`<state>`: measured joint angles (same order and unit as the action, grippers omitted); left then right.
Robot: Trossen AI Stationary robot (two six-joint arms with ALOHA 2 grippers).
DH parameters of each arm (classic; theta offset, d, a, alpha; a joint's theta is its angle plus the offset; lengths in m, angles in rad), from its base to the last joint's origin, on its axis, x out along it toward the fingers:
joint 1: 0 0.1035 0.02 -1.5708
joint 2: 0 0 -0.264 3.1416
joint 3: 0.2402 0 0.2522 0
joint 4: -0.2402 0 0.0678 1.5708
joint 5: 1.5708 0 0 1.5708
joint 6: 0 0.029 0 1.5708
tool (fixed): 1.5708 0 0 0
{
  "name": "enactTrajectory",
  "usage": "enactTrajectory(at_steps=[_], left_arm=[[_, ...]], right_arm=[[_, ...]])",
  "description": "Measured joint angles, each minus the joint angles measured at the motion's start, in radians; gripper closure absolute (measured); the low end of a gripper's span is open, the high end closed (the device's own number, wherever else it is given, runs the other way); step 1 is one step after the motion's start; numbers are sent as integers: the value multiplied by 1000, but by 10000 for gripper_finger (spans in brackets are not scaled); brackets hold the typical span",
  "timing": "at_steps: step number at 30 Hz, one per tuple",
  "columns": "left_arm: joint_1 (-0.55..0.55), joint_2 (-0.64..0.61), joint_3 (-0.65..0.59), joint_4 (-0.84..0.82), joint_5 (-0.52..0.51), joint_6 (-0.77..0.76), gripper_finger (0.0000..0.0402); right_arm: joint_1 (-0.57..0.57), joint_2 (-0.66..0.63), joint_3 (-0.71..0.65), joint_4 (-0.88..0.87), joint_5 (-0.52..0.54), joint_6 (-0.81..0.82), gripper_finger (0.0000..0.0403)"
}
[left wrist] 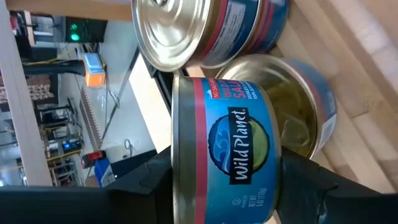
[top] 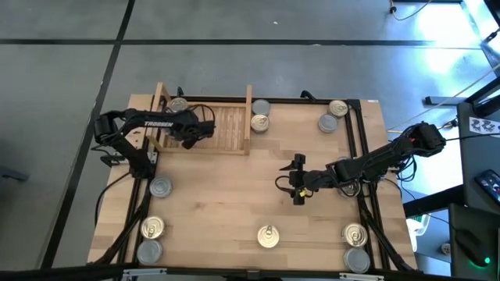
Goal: Stack canned seafood by type on shelf
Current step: Stack the blue tuna can on top of the other blue tuna can on the shelf
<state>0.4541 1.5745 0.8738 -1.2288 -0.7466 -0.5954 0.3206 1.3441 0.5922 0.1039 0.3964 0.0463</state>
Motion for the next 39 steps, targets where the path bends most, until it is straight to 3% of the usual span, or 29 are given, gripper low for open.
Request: enactTrajectory(at_steps=[8,39], left_arm=[[28,0,2,3,28,12,205],[17,3,-2,12,-32,6,205]], right_arm=[[0,0,0,0,1,2,81],[0,0,0,0,0,2,81]])
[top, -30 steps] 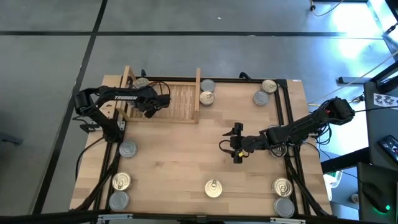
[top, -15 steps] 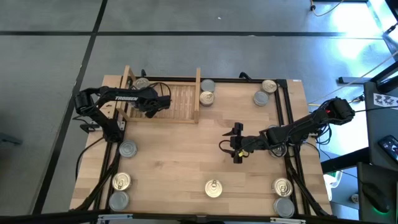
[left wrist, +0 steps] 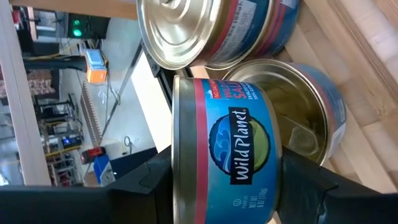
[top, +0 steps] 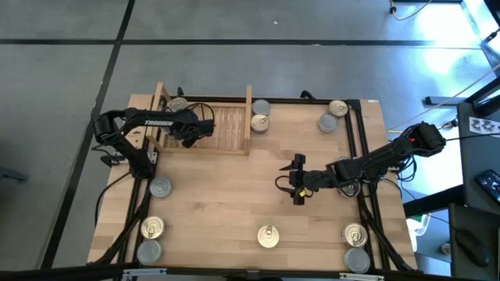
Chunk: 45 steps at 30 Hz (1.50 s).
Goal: Stack canned seafood by type on shelf
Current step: Stack the blue tuna can on top of the other blue tuna can on the shelf
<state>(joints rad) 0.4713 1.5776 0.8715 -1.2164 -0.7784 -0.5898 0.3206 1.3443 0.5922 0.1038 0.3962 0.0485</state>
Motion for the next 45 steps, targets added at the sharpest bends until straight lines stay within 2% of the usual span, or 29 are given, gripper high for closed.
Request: enactTrajectory(at_steps=[8,23,26,30,45], left_arm=[[11,0,0,-13,-10,3,200],[22,0,0,-27,-23,10,50],[22,0,0,-27,21,43,30],[21,0,18,-36,75,47,21],[39,0,81,-47,81,77,25]], right_arm=[[0,0,0,0,0,-1,81],[0,0,0,0,0,-2,81],[0,0,0,0,0,-2,81],[0,0,0,0,0,-2,81],[0,0,0,-3,0,-2,81]])
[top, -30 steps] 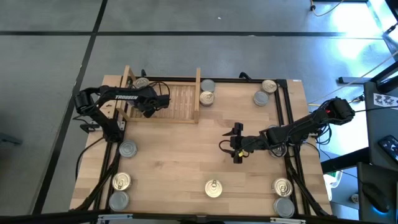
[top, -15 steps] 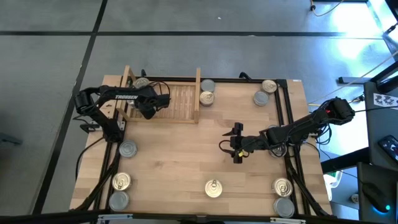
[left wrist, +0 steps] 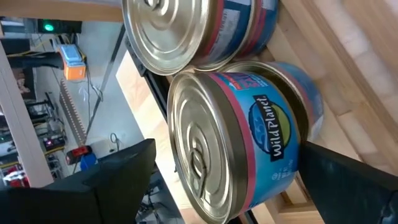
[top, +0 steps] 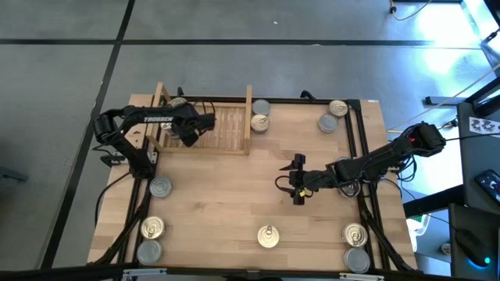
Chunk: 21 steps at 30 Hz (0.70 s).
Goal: Stack canned seafood by type on shelf
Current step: Stack the blue tuna can on top of the other blue tuna can on the shelf, then put the blue tuna can on the shelf
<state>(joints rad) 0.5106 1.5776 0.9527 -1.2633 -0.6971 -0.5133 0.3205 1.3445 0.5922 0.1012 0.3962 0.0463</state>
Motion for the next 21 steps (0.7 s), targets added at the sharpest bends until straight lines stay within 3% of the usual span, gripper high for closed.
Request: enactTrajectory(at_steps=[9,21], left_arm=[[-8,0,0,-4,73,35,25],[-23,0,4,-20,28,49,25]], right_arm=[[0,0,0,-2,0,0,81],[0,0,0,2,0,1,81]])
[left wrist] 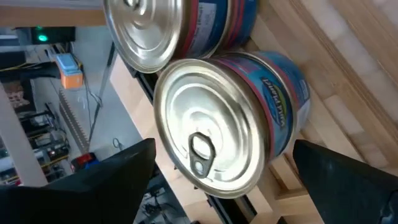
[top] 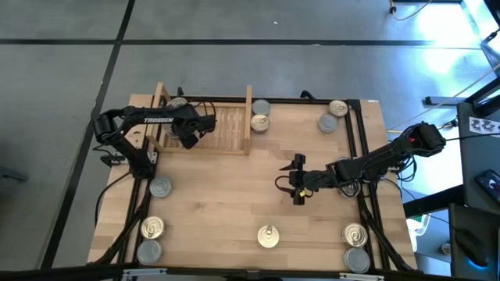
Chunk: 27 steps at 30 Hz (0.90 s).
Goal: Stack canned seafood by type on shelf
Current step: Put the blue tuna can on the shelf
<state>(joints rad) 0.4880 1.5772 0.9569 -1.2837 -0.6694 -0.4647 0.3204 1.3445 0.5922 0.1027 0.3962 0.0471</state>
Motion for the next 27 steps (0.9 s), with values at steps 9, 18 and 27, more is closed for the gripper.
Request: enactTrajectory(at_steps=[9,18,27], left_arm=[[-144,-43,88,-55,-3,-69,25],[-482,-130,219,-8,9,-274,25],[-585,-132,212,304,39,-229,25]], right_arm=[[0,0,0,0,0,0,81],[0,0,0,6,-7,0,81],[0,0,0,24,-122,86,81]])
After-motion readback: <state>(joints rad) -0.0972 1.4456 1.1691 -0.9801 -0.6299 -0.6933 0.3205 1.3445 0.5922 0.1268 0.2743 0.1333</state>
